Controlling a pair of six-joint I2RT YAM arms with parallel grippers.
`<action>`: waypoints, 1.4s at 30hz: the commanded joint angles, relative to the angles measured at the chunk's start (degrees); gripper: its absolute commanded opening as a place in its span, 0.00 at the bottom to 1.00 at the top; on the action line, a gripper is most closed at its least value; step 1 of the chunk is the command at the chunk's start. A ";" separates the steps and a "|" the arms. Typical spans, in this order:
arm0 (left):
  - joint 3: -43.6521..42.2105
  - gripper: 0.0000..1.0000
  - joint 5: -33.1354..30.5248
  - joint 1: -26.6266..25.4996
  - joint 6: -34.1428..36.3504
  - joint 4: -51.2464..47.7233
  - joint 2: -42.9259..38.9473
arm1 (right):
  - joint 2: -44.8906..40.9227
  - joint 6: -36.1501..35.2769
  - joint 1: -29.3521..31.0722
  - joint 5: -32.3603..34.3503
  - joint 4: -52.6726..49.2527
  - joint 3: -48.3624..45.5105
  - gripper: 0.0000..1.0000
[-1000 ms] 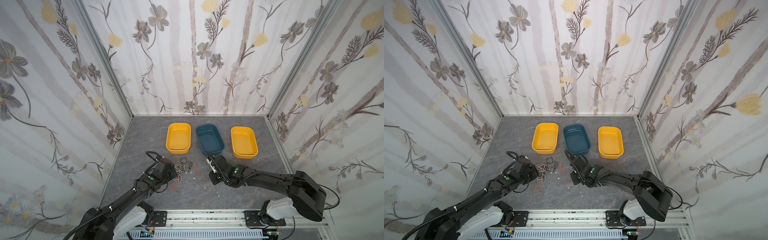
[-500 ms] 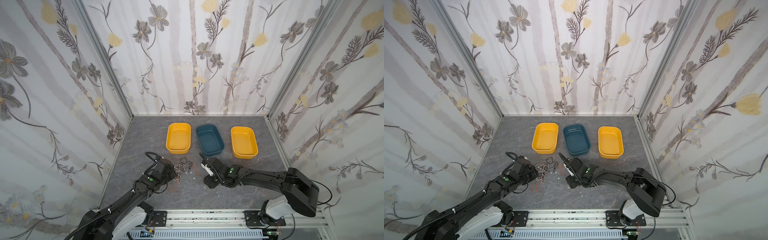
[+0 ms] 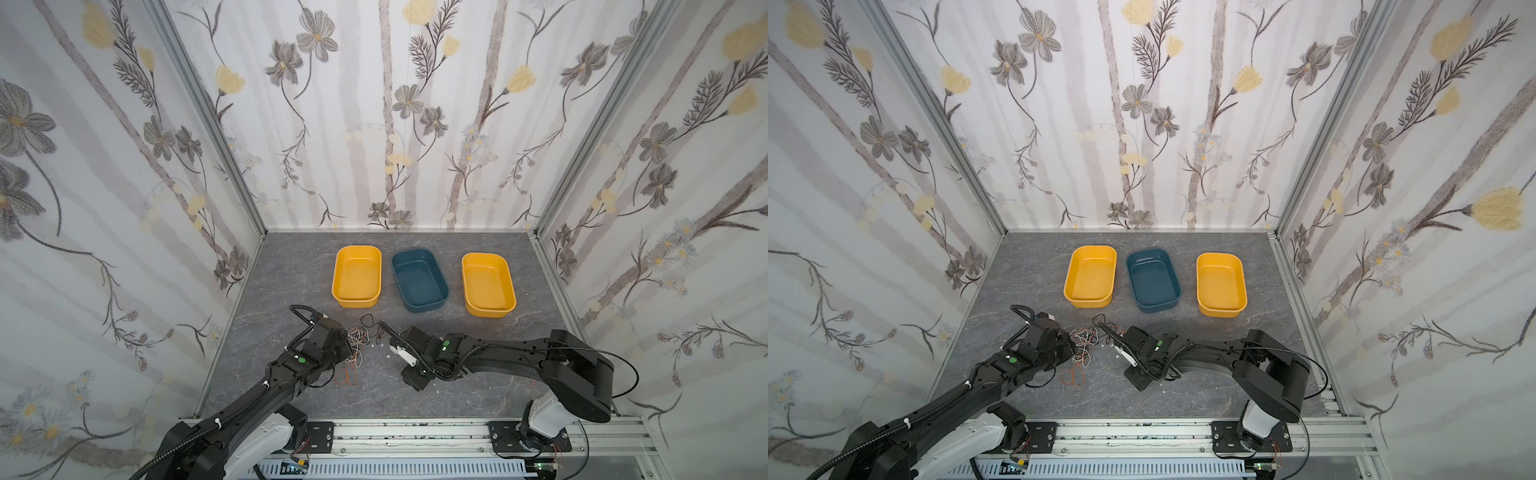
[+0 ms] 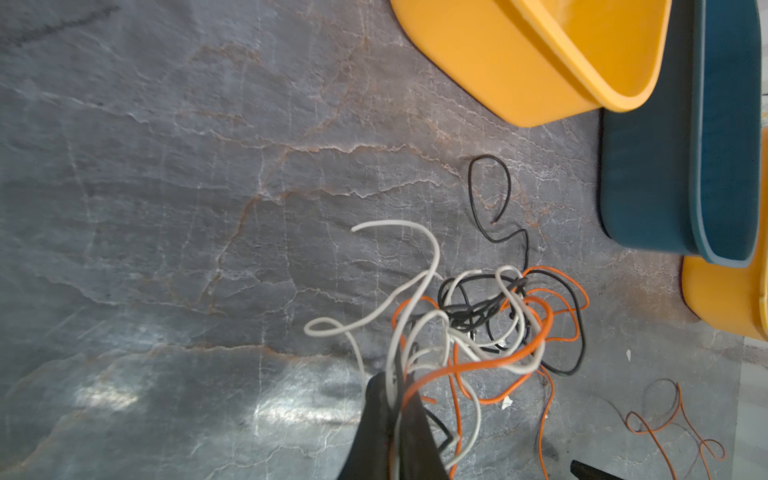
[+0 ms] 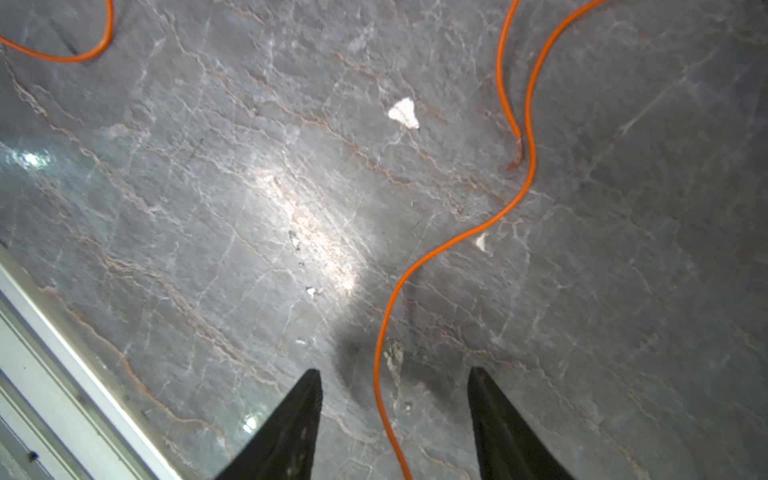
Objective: Untangle the cables
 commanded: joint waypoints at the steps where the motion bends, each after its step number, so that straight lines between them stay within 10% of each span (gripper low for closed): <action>1: -0.31 0.03 -0.94 -0.03 -0.38 0.14 -0.31 | 0.45 -0.48 0.16 3.86 -1.21 0.99 0.47; 13: -0.54 0.03 -1.46 -0.06 -0.46 -0.69 -1.25 | -2.72 7.57 -1.71 18.76 -1.42 0.40 0.02; 28: -1.50 0.03 -2.95 0.05 -1.25 -2.35 -3.79 | -25.31 17.87 -17.92 26.33 -0.18 -7.52 0.00; 42: -1.32 0.02 -0.81 0.10 -1.44 0.22 -2.47 | -44.46 14.58 -33.40 7.14 3.82 -11.22 0.00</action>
